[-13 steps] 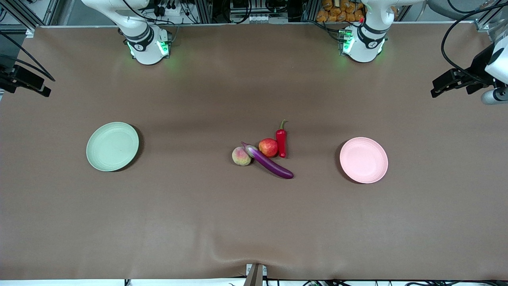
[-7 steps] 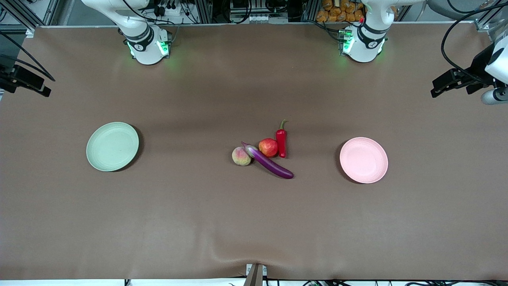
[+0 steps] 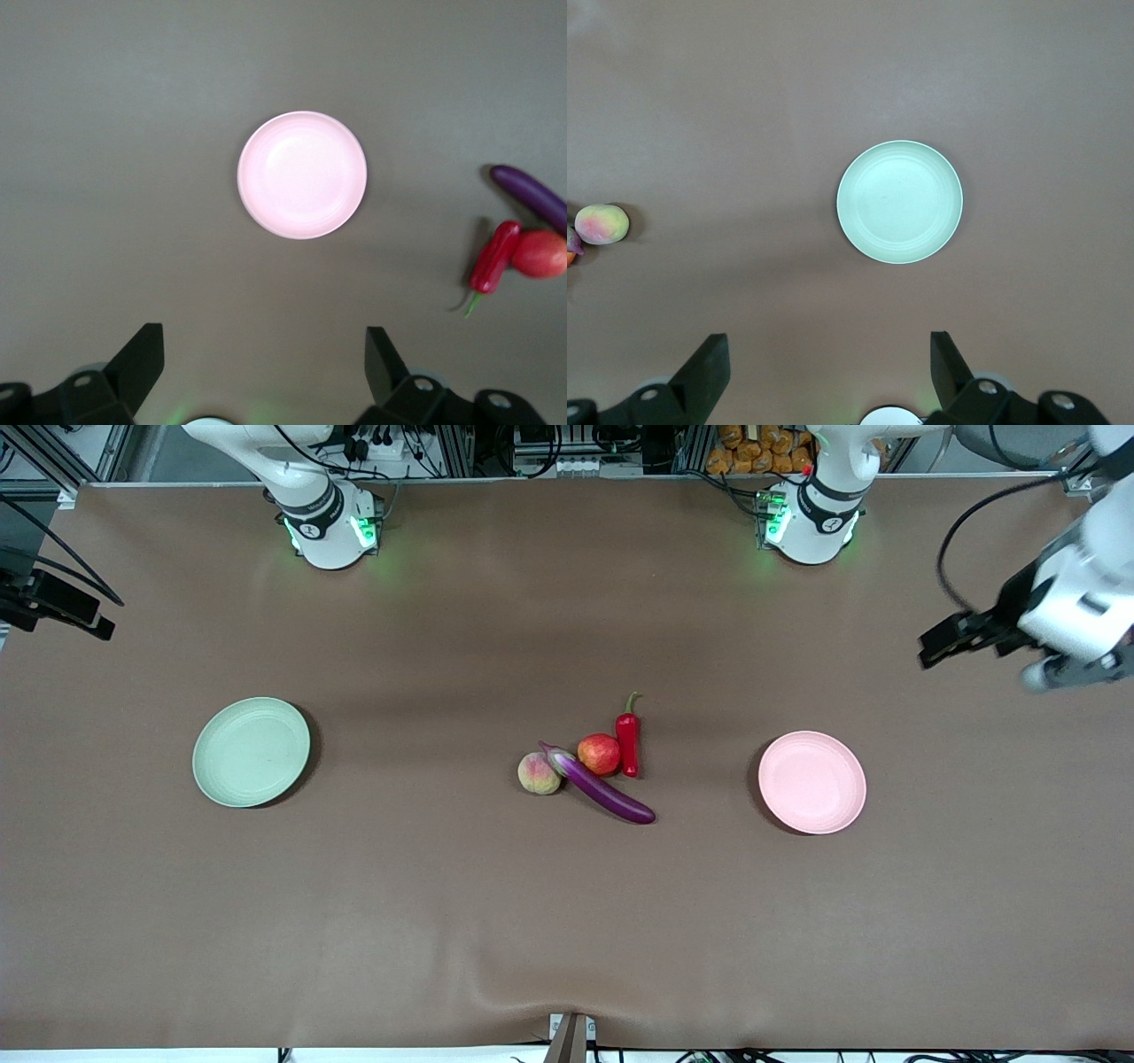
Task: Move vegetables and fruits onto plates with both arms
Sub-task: 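Reach the left gripper down to the purple eggplant and grasp it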
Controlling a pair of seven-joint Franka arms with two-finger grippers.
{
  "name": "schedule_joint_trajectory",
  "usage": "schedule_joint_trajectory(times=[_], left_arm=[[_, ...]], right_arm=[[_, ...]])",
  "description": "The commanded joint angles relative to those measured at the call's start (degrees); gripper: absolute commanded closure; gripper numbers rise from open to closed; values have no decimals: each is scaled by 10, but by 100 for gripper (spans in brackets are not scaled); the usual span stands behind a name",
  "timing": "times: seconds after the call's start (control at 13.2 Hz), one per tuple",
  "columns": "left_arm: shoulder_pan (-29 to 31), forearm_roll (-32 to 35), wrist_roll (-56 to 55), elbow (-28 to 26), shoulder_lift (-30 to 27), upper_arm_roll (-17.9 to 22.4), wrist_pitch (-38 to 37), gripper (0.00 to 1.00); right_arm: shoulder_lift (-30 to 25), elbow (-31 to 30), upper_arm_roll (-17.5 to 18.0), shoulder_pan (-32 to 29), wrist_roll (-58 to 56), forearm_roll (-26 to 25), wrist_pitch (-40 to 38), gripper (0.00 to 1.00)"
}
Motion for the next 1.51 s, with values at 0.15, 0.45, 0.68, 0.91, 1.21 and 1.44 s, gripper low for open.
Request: schedule_joint_trajectory(times=[0.15, 0.45, 0.68, 0.91, 1.21, 1.44], left_arm=[[-48, 21, -127, 42, 98, -33, 42, 0], [-111, 44, -242, 104, 182, -33, 45, 0], [-163, 54, -316, 125, 234, -30, 77, 0], [-210, 78, -419, 126, 281, -28, 124, 0], [-267, 80, -569, 163, 353, -26, 189, 0], [-288, 80, -652, 180, 389, -25, 229, 0]], right_arm=[[-1, 2, 7, -10, -3, 0, -7, 0], [-1, -1, 6, -10, -3, 0, -7, 0], [-1, -1, 6, -10, -3, 0, -7, 0], [-1, -1, 6, -10, -3, 1, -10, 0], [-1, -1, 6, -10, -3, 1, -10, 0], [-1, -1, 6, -10, -3, 1, -10, 0]])
